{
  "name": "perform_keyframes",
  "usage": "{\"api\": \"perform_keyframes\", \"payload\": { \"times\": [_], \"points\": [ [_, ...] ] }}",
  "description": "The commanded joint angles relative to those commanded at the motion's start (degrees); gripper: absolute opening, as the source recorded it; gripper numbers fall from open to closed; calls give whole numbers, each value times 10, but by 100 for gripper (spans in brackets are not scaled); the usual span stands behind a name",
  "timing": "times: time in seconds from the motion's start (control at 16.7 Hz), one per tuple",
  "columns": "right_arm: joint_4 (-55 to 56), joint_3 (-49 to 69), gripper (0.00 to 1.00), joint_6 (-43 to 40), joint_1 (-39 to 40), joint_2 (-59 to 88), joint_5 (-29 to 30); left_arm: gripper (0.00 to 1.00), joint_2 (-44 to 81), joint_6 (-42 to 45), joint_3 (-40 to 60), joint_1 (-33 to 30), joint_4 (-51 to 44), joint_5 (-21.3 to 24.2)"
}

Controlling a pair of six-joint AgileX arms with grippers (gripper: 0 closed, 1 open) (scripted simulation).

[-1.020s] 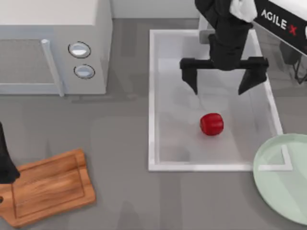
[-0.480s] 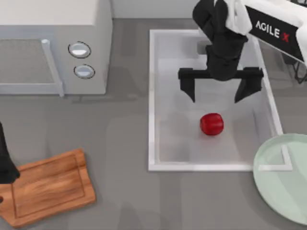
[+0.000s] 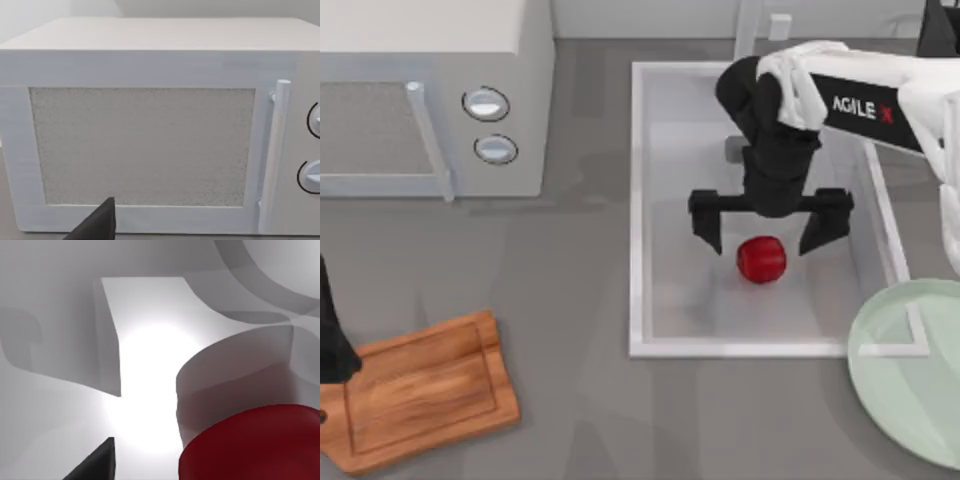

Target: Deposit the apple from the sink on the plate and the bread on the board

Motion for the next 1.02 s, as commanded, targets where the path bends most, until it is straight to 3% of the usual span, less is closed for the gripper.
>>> {"api": "perform_keyframes", "payload": {
  "times": [0.12,0.9,1.02],
  "points": [
    [0,0,100,0,0,0,0,100,0,0,0,0,0,0],
    [0,0,2,0,0,0,0,100,0,0,0,0,0,0],
    [0,0,0,0,0,0,0,100,0,0,0,0,0,0]
  ]
}}
